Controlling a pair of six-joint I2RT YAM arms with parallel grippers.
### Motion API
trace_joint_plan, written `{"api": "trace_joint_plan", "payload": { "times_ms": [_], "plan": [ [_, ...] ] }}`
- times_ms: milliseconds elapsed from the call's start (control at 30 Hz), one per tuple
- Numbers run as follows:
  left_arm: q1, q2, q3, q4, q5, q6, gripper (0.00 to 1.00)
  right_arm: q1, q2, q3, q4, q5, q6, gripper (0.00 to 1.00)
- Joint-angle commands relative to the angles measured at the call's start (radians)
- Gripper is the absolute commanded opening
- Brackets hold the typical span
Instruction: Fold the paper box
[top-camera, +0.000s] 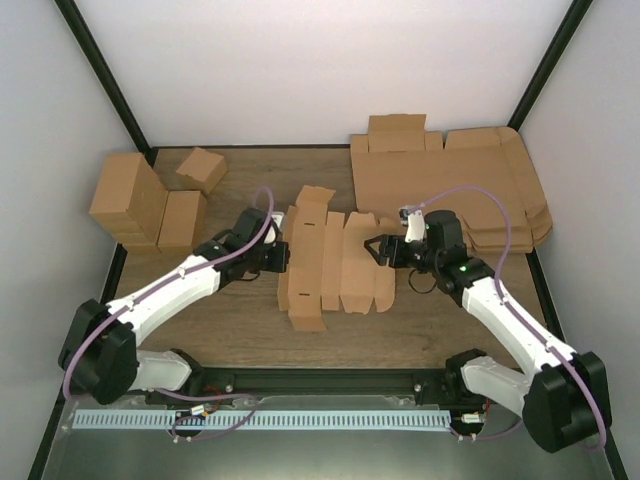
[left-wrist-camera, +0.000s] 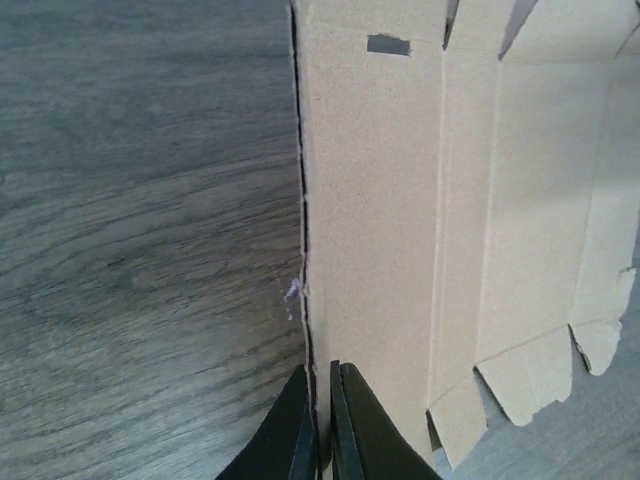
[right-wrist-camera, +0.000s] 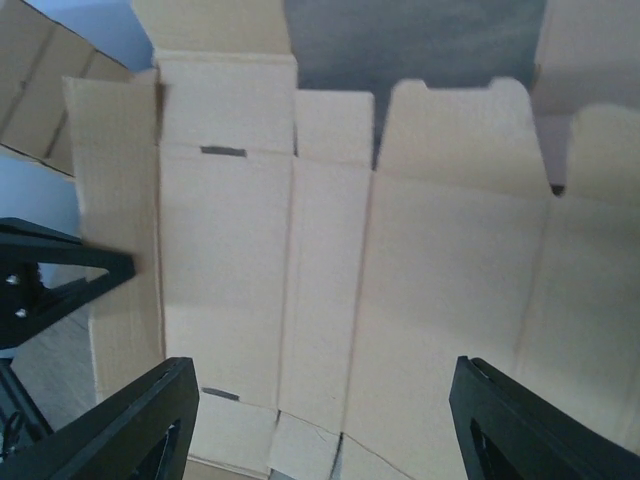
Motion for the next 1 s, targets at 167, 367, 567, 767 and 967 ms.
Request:
{"api": "trace_joint_plan", "payload": {
  "times_ms": [167, 367, 567, 767, 967],
  "plan": [
    [-0.113, 0.037, 0.153, -0.142, 0.054, 0.149, 0.04, 0.005, -0.09, 0.018, 0.003, -0.066, -0.072, 0.73],
    [-0.208, 0.183, 0.376, -0.412, -0.16, 0.215, 0.04, 0.004, -0.104, 0.046, -0.011, -0.003, -0.093, 0.74],
    [-0.315, 0.286, 0.445, -0.527, -0.399, 0.272, 0.04, 0.004, -0.07, 0.058, -0.027, -0.019, -0.107, 0.73],
    [-0.417, 0.372, 0.483, -0.577, -0.592, 0.329, 0.04, 0.004, -0.17, -0.048, 0.104, -0.077, -0.106, 0.75],
    [-0.482, 0.39, 0.528, -0.554, -0.685, 0.388, 0.04, 0.004, -0.155, -0.068, 0.109, -0.115, -0.082, 0.75]
  ]
}}
